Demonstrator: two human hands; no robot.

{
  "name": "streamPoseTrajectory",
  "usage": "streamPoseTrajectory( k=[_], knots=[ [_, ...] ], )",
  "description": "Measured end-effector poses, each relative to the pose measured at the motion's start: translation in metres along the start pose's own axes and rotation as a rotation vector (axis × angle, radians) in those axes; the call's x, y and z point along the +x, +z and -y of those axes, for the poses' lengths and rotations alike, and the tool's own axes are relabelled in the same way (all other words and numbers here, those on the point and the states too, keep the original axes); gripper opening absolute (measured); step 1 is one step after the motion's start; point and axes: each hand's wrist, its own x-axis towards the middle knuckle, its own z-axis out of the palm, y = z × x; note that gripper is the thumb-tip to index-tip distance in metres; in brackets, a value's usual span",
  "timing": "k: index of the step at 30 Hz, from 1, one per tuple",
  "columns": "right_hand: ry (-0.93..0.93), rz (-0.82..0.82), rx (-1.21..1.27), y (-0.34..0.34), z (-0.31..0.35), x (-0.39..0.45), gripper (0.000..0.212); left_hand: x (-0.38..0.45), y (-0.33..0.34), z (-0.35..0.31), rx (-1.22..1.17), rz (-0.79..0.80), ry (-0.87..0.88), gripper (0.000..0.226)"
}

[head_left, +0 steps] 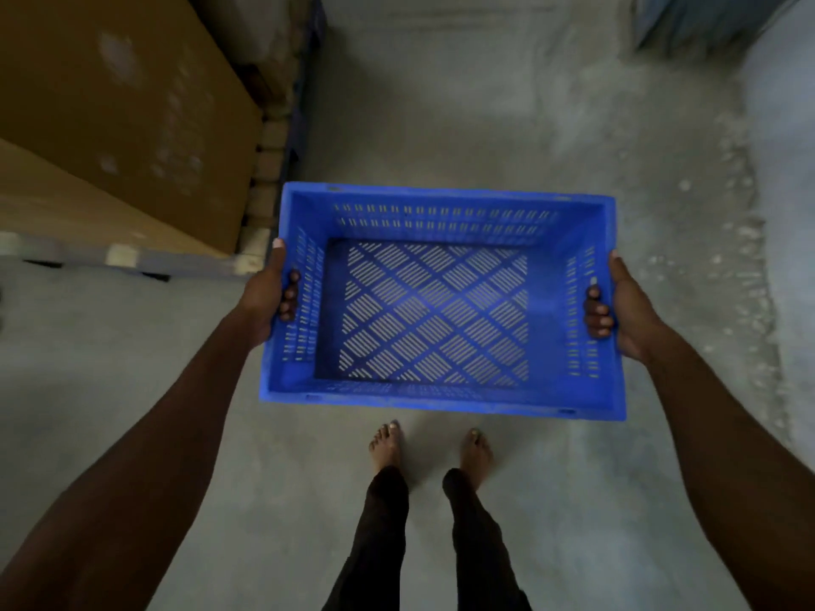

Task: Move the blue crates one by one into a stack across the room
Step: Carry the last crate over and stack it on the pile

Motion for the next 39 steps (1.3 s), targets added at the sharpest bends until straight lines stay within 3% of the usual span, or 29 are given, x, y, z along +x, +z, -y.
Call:
streamPoseTrajectory(
  k=[10,19,29,39],
  knots=[
    [-0.124,0.000,0.029,-0.060,0.079,-0.201,0.066,-0.207,0.018,-0.105,0.024,0.012,0.157,0.062],
    [-0.212,-0.049,0.161,-0.118,0.073,-0.292,0.061,-0.257,0.065,-0.151,0.152,0.125,0.246,0.062],
    [-0.228,-0.370,0.423,-0.142,-0.031,-0.372,0.065,-0.245,0.149,-0.183,0.451,0.440,0.282,0.061],
    [-0.213,-0.775,0.874,-0.117,-0.231,-0.499,0.064,-0.306,0.287,-0.136,0.823,0.907,0.324,0.061]
  ],
)
